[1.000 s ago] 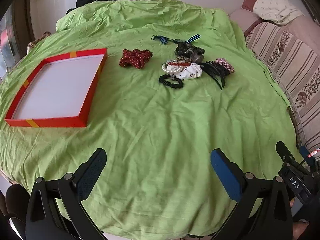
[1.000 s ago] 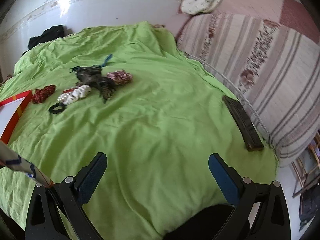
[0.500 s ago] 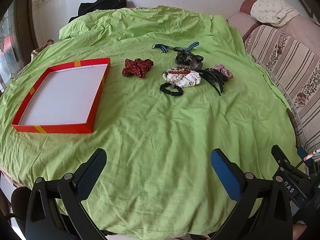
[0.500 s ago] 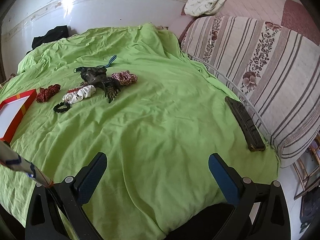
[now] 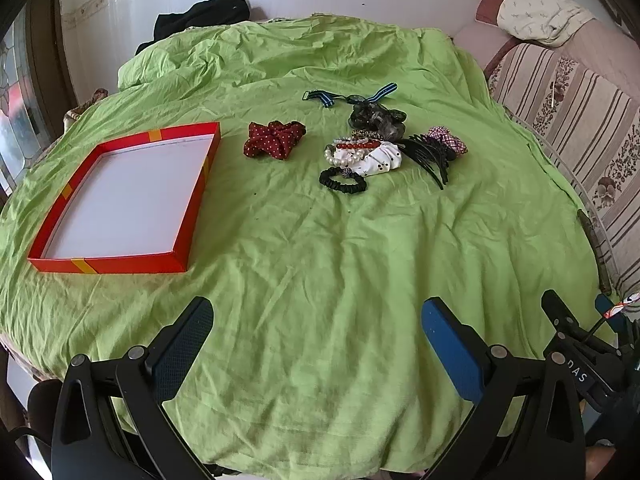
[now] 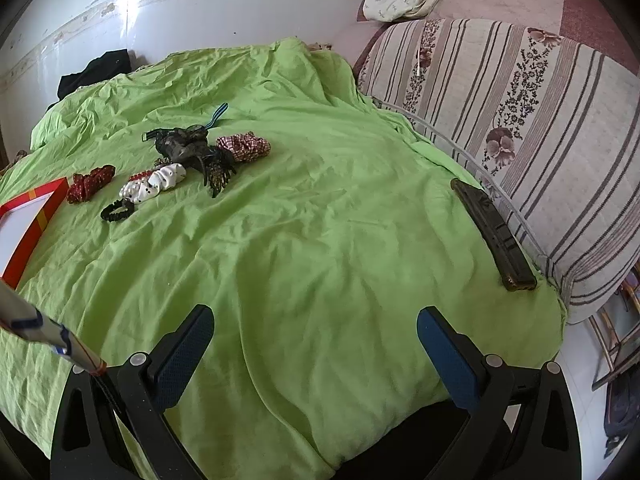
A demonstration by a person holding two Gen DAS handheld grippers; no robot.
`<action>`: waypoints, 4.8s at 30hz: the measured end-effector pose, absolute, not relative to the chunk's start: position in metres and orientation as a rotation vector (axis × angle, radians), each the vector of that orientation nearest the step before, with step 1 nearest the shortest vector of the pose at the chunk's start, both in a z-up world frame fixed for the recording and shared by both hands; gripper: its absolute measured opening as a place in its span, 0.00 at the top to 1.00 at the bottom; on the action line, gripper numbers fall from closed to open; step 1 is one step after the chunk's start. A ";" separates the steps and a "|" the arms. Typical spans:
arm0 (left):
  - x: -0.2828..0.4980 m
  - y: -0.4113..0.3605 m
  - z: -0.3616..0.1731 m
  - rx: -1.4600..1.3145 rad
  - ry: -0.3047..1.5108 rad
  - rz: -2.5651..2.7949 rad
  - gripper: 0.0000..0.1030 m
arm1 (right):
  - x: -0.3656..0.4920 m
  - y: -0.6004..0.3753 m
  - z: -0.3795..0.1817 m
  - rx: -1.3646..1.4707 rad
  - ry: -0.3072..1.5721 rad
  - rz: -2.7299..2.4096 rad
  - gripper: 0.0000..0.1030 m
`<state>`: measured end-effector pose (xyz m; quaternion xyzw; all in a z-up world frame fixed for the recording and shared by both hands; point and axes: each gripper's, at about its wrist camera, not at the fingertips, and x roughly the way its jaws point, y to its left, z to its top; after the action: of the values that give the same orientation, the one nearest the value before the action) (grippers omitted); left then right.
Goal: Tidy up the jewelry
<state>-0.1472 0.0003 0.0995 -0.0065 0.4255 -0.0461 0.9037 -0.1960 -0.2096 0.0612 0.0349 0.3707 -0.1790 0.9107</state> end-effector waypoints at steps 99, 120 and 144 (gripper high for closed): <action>-0.159 0.020 0.121 0.051 0.851 -0.083 0.00 | -0.193 -0.190 0.088 0.082 0.729 -0.323 0.00; -0.146 0.013 0.104 0.055 0.907 -0.100 0.00 | -0.186 -0.198 0.071 0.103 0.773 -0.332 0.00; -0.139 -0.010 0.088 0.079 0.963 -0.155 0.00 | -0.194 -0.224 0.055 0.150 0.797 -0.377 0.00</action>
<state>-0.1393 -0.0102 0.0878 0.0380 0.4623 -0.0742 0.8828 -0.1939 -0.2236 0.0554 0.0725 0.3853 -0.1824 0.9017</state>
